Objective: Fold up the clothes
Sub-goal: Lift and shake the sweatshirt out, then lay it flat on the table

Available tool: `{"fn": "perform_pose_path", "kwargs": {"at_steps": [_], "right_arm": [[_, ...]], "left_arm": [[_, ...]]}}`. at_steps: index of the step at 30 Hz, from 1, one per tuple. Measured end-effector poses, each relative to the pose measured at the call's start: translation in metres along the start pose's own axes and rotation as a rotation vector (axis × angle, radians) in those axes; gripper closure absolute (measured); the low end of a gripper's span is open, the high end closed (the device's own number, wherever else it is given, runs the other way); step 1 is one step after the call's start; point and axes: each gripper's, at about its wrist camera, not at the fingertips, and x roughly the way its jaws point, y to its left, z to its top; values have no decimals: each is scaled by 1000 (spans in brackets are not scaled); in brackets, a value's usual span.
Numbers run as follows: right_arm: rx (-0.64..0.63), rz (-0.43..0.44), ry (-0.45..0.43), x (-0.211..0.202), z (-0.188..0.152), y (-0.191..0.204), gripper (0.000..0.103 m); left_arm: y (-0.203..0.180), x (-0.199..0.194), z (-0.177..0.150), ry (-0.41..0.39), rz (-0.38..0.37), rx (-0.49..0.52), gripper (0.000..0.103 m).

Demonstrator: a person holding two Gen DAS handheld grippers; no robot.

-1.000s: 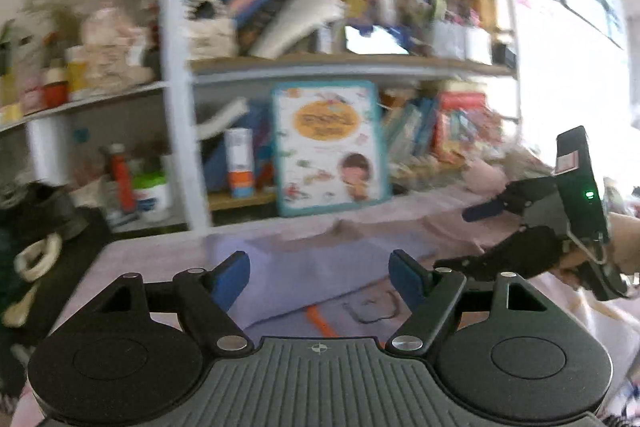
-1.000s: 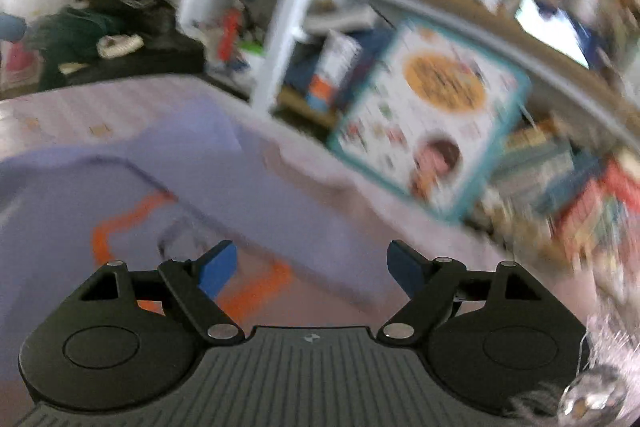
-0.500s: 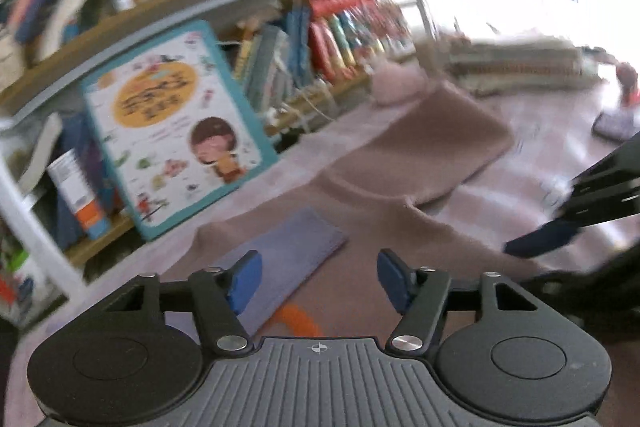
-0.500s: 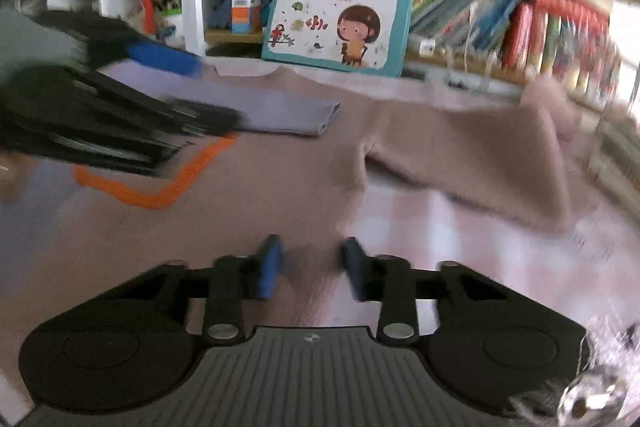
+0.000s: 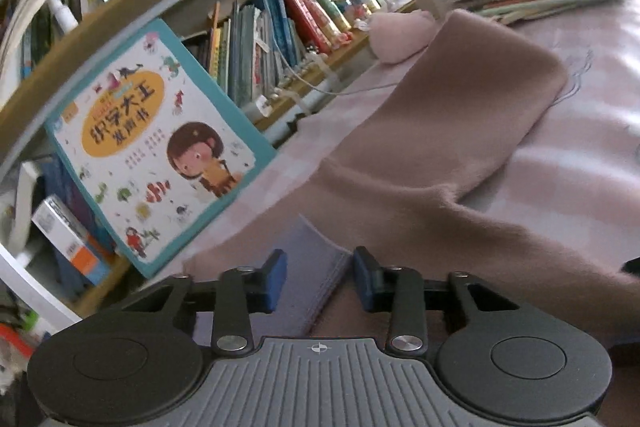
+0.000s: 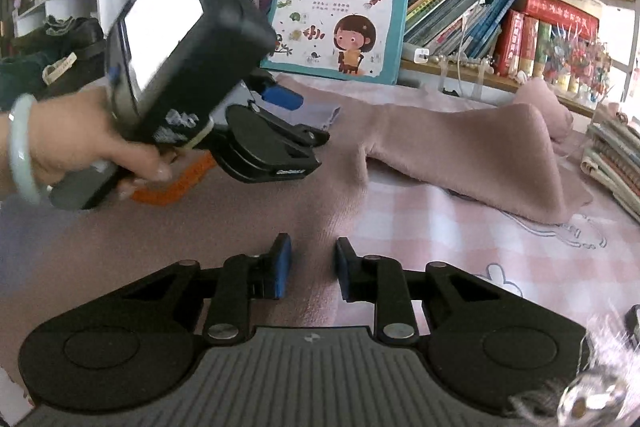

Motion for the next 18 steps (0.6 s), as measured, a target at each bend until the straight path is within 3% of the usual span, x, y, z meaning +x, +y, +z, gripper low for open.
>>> {"fn": "perform_pose_path", "kwargs": {"at_steps": [1, 3, 7, 11, 14, 18], "right_arm": [[-1, -1, 0, 0, 0, 0, 80], [-6, -4, -1, 0, 0, 2, 78], [-21, -16, -3, -1, -1, 5, 78], [-35, -23, -6, -2, -1, 7, 78], [-45, -29, -7, -1, 0, 9, 78], [-70, -45, -9, -1, 0, 13, 78]], "left_arm": [[2, 2, -1, 7, -8, -8, 94], [13, -1, -3, 3, -13, -41, 97], [76, -46, -15, -94, 133, -184, 97], [179, -124, -60, -160, 291, -423, 97], [245, -171, -112, -115, 436, -545, 97], [297, -213, -183, 8, 628, -667, 97]]}}
